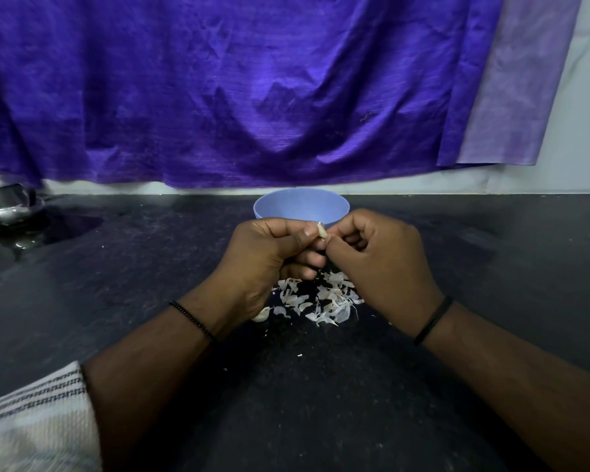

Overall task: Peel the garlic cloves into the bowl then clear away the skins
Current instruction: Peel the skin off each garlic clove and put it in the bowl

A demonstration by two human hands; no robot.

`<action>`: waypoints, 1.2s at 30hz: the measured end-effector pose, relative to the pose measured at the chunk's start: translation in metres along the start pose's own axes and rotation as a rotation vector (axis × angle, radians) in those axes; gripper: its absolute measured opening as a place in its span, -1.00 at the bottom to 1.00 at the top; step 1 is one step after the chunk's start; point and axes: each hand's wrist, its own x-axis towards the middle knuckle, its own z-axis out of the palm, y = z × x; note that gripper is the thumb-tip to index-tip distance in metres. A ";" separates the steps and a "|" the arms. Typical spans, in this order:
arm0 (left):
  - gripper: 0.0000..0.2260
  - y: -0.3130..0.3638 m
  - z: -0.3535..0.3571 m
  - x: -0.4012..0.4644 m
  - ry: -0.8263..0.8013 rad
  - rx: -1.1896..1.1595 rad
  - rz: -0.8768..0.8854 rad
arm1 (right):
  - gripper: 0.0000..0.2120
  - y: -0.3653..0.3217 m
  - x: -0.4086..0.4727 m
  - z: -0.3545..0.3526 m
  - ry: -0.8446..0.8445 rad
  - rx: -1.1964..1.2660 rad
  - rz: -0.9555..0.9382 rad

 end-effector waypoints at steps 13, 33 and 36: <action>-0.94 0.004 -0.002 -0.002 0.044 0.099 0.071 | -0.83 0.007 0.004 -0.004 0.072 -0.462 -0.384; -0.92 0.004 0.000 -0.005 0.044 0.143 0.063 | -0.88 0.006 0.008 -0.005 0.028 -0.361 -0.412; -0.94 0.004 0.000 -0.006 0.055 0.140 0.073 | -0.89 0.005 0.009 -0.007 0.000 -0.333 -0.401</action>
